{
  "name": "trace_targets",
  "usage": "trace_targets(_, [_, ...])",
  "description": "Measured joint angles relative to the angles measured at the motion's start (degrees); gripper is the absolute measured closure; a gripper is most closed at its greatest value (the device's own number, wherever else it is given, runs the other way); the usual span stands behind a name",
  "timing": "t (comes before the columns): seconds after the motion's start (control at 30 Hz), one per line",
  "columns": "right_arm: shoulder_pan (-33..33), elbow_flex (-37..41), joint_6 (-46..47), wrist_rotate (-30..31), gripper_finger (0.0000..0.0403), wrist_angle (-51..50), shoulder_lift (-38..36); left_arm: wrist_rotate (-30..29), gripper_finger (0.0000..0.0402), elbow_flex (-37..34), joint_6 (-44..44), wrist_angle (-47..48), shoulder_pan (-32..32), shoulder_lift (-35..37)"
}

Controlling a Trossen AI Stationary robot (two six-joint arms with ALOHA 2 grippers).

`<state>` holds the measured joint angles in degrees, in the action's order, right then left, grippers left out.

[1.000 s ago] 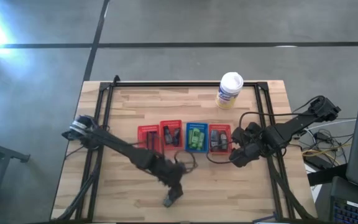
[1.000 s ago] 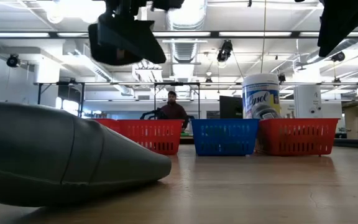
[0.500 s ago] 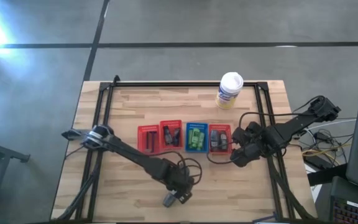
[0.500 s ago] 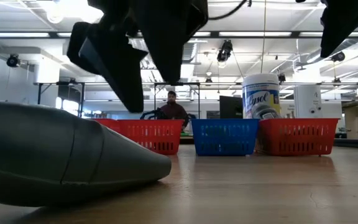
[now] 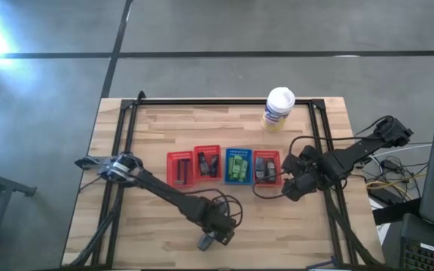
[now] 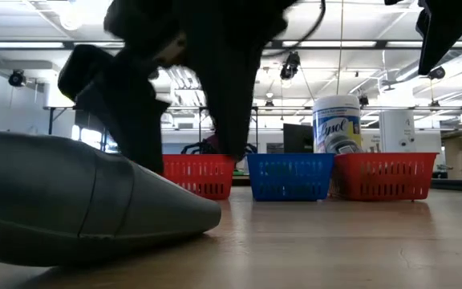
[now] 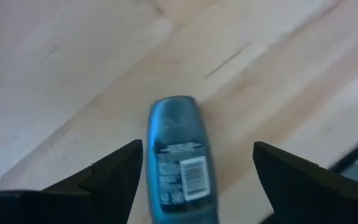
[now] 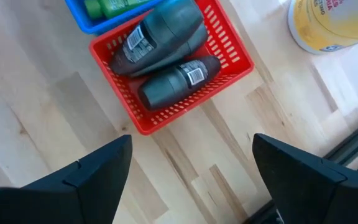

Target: Pick & Place Travel size toiletries

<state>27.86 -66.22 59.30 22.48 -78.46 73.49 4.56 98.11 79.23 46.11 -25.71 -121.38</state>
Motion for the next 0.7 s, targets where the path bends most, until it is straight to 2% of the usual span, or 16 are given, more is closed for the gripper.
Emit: trace_targets(0.7, [0.0,0.0,-0.4,1.7,0.0046,-1.1,0.0,7.2,0.0098,-1.9,0.8,0.1,-2.2,-1.8])
